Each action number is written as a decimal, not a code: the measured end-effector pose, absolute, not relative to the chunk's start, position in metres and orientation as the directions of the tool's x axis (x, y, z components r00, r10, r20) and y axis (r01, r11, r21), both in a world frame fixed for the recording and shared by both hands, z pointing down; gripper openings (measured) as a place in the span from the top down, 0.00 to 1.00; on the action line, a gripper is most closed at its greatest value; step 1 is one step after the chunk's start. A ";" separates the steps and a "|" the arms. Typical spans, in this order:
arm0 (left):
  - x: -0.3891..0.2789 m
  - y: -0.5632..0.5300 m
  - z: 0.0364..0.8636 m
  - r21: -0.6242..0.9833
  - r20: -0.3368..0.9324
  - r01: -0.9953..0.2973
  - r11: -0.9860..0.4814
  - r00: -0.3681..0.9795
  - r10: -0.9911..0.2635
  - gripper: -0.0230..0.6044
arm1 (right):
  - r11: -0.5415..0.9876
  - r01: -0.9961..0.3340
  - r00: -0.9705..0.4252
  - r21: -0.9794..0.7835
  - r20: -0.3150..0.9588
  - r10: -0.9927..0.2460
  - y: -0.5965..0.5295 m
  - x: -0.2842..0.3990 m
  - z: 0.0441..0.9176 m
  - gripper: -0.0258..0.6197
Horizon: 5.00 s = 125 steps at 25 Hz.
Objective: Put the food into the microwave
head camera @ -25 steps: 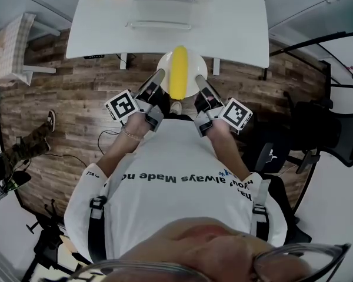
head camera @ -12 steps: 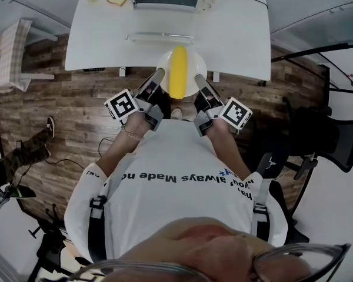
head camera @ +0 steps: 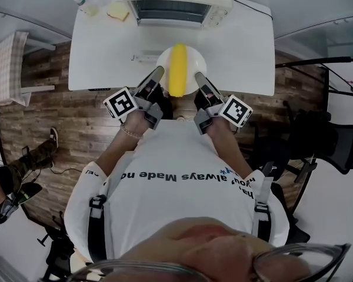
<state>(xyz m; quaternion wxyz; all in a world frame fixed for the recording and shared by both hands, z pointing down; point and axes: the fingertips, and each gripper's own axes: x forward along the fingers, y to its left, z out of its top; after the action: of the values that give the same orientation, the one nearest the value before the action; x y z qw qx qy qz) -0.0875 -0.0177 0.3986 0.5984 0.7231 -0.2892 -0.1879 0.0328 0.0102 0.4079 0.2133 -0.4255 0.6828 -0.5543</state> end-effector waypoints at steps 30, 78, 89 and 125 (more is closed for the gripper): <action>-0.102 -0.113 0.400 0.972 0.075 -0.196 -0.131 0.785 -0.615 0.94 | 0.006 -0.342 -0.513 -0.940 0.182 -0.839 -0.080 0.018 0.406 0.92; -0.052 -0.146 0.490 0.958 0.183 -0.280 -0.058 0.758 -0.625 0.94 | -0.080 -0.334 -0.558 -0.939 0.265 -0.786 -0.118 0.071 0.492 0.92; -0.059 -0.194 0.545 0.952 0.224 -0.304 -0.030 0.761 -0.608 0.93 | -0.123 -0.347 -0.561 -0.930 0.311 -0.768 -0.169 0.064 0.546 0.92; -0.063 -0.249 0.606 0.942 0.267 -0.336 0.005 0.739 -0.619 0.93 | -0.176 -0.347 -0.528 -0.921 0.347 -0.775 -0.221 0.060 0.609 0.92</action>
<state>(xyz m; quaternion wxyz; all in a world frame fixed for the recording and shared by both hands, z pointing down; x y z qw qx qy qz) -0.0631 -0.2489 0.6063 0.6202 0.6963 -0.3430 -0.1139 0.0600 -0.2209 0.6091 0.1733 -0.4539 0.6179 -0.6182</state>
